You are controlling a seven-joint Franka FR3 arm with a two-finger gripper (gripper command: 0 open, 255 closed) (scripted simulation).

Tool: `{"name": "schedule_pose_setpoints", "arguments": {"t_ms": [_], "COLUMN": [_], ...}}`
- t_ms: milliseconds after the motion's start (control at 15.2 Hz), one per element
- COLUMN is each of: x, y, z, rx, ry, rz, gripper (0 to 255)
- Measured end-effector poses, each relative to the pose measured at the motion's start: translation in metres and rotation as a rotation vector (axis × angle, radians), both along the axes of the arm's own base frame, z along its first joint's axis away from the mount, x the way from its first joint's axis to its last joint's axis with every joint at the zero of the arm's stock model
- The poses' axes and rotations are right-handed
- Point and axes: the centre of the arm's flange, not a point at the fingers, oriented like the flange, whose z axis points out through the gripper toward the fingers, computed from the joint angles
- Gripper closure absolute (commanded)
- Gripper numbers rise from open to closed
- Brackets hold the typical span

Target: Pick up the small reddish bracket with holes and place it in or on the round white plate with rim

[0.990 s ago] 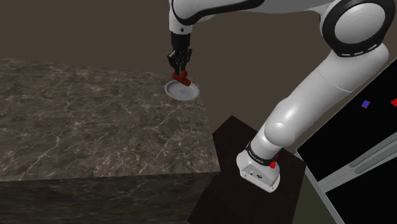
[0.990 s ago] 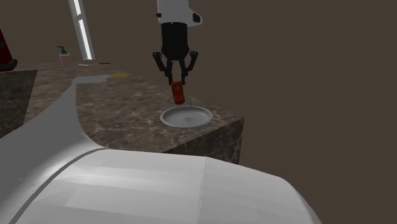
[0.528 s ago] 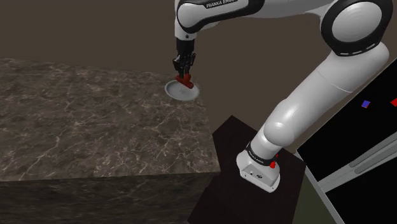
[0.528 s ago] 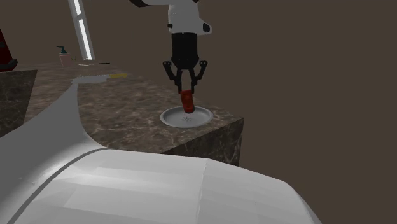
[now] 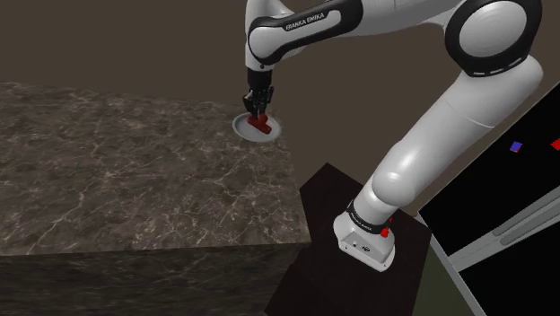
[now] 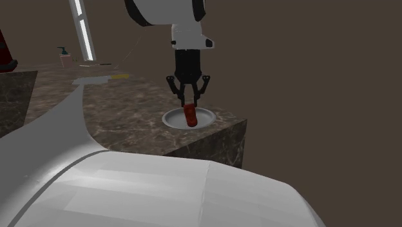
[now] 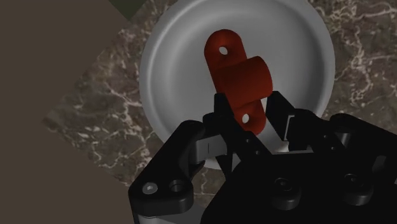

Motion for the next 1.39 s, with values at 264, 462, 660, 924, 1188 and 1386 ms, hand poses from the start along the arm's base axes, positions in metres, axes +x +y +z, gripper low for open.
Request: {"name": "schedule_pose_setpoints", "arguments": {"t_ms": [264, 462, 660, 924, 1188, 1386], "x": [0.000, 0.000, 0.000, 0.000, 0.003, 0.005], "y": [0.000, 0.000, 0.000, 0.000, 0.000, 0.000], "z": [-0.012, -0.012, -0.012, -0.012, 0.015, 0.034], "rx": [0.000, 0.000, 0.000, 0.000, 0.000, 0.000], "ry": [-0.001, -0.002, -0.001, -0.001, -0.002, -0.002], "rz": [0.000, 0.000, 0.000, 0.000, 0.000, 0.000], "gripper": [255, 255, 0, 0, 0, 0]}}
